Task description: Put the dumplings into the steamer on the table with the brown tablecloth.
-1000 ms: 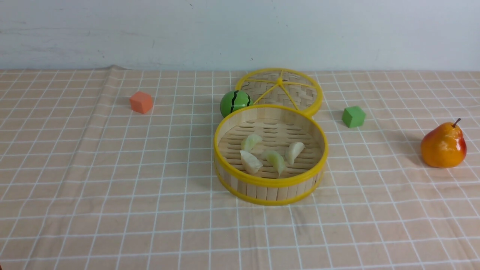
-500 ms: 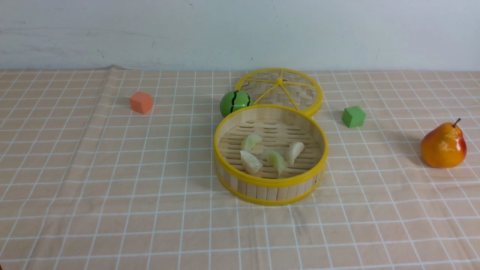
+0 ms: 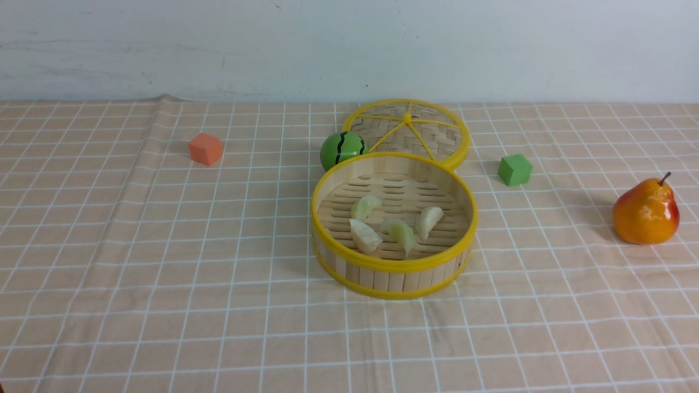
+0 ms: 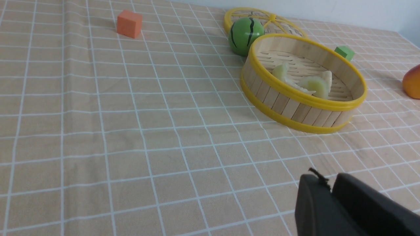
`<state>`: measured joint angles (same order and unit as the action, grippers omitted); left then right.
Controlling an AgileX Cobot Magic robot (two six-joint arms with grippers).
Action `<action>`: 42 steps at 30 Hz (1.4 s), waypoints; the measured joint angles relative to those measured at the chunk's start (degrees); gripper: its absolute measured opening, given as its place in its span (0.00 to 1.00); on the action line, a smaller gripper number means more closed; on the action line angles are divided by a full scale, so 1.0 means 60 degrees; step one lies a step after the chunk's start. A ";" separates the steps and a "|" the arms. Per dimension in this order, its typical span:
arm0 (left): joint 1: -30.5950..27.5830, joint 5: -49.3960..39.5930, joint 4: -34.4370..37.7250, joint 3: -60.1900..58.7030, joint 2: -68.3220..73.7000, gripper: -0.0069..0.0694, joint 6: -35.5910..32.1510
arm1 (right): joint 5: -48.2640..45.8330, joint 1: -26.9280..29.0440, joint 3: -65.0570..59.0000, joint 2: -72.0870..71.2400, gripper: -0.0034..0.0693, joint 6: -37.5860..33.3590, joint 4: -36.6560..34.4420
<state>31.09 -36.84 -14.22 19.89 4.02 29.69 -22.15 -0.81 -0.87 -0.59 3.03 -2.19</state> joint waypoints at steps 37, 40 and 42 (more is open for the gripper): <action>-0.5220 0.3918 0.2424 -0.3587 -0.0774 0.07 -0.2531 | -0.0008 0.0000 0.0000 0.0000 0.08 0.0000 0.0000; -0.5224 0.3314 0.2511 -0.3587 -0.0774 0.07 -0.2895 | -0.0008 0.0000 0.0000 0.0000 0.08 0.0000 0.0000; -0.5224 0.2893 0.2559 -0.3587 -0.0774 0.07 -0.3086 | -0.0008 0.0000 0.0000 0.0000 0.08 0.0000 0.0000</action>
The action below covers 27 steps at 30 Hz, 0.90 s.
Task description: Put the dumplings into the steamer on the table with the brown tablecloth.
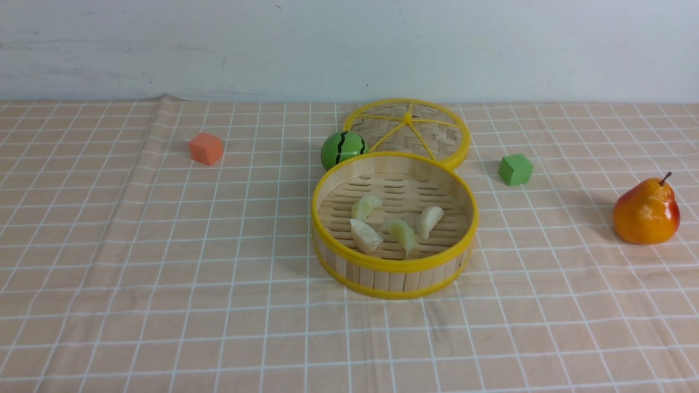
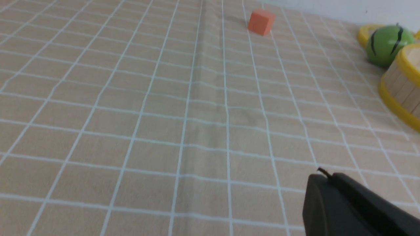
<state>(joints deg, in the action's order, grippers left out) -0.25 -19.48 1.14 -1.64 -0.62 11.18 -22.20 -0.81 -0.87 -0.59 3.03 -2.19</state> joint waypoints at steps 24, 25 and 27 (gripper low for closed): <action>-0.0008 -0.0313 0.0044 -0.0017 0.0000 0.07 -0.0131 | 0.0000 0.0000 0.0000 0.0000 0.13 0.0000 0.0000; -0.0008 -0.0313 0.0044 -0.0017 0.0000 0.07 -0.0131 | 0.0000 0.0000 0.0000 0.0000 0.13 0.0000 0.0000; -0.0008 -0.0303 0.0044 -0.0017 0.0000 0.07 -0.0131 | 0.0000 0.0000 0.0000 0.0000 0.13 0.0000 0.0000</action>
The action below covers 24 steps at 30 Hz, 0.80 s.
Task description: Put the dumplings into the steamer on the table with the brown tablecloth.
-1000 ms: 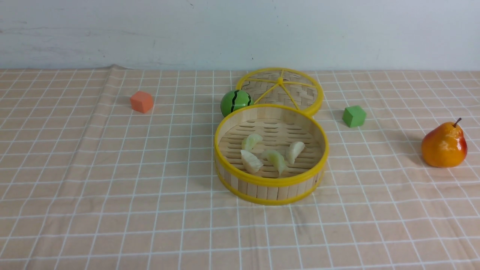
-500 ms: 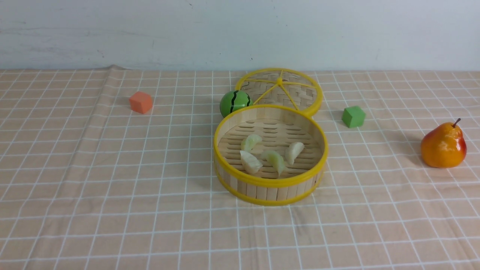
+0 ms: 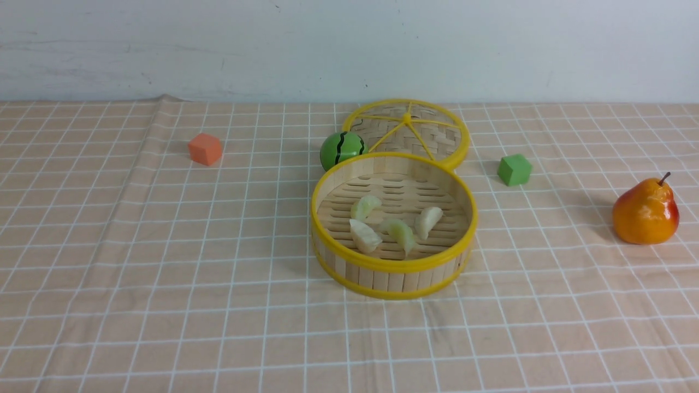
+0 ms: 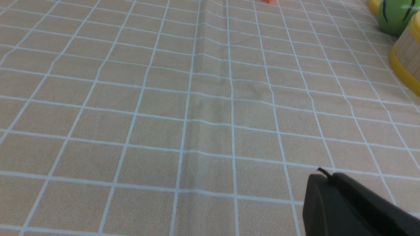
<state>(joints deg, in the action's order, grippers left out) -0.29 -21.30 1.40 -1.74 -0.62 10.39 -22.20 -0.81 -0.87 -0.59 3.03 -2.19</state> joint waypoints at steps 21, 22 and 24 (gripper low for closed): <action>0.0000 0.0000 0.0000 0.0000 0.0000 0.07 0.0000 | 0.0000 0.0000 0.0000 0.0000 0.17 0.0000 0.0000; 0.0000 0.0000 0.0000 0.0000 0.0000 0.07 0.0000 | 0.0000 0.0000 0.0000 0.0000 0.18 0.0000 0.0000; 0.0000 0.0000 0.0000 0.0000 0.0000 0.07 0.0000 | 0.0000 0.0000 0.0000 0.0000 0.18 0.0000 0.0000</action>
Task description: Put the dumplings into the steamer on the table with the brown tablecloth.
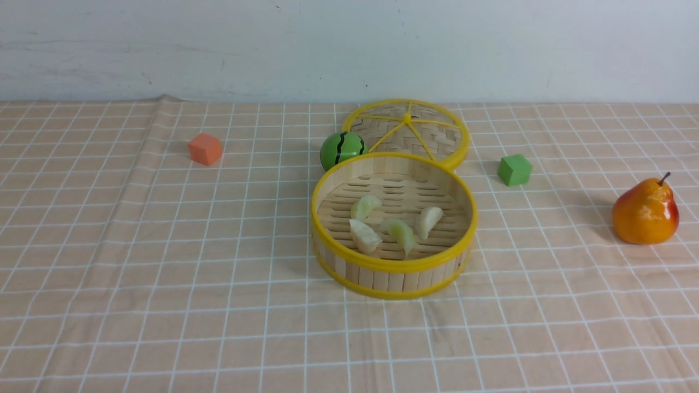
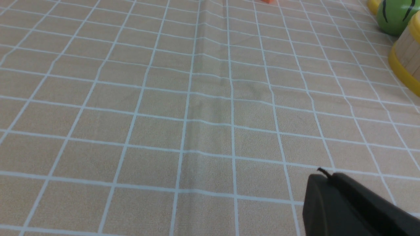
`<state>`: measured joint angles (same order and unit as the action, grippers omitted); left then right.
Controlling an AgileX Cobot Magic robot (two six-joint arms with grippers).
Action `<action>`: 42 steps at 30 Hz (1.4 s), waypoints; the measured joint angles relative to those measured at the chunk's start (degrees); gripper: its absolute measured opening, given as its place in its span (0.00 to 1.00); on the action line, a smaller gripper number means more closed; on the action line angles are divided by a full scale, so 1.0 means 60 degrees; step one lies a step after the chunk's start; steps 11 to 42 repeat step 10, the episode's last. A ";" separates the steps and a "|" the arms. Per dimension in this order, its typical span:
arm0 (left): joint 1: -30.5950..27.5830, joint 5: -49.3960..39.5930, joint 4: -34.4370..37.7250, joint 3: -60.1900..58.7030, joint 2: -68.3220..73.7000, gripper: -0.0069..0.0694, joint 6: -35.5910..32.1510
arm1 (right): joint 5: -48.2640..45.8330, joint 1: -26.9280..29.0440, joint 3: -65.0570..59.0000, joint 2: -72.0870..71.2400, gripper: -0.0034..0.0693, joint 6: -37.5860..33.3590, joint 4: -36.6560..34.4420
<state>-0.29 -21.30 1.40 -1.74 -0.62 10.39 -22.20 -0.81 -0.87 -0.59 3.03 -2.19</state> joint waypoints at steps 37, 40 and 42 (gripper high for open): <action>0.0000 0.0000 0.0000 0.0000 0.0000 0.09 0.0000 | 0.0000 0.0000 0.0000 0.0000 0.19 0.0000 0.0000; 0.0000 0.0000 0.0000 0.0000 0.0000 0.09 0.0000 | 0.0000 0.0000 0.0000 0.0000 0.19 0.0000 0.0000; 0.0000 0.0000 0.0000 0.0000 0.0000 0.09 0.0000 | 0.0000 0.0000 0.0000 0.0000 0.19 0.0000 0.0000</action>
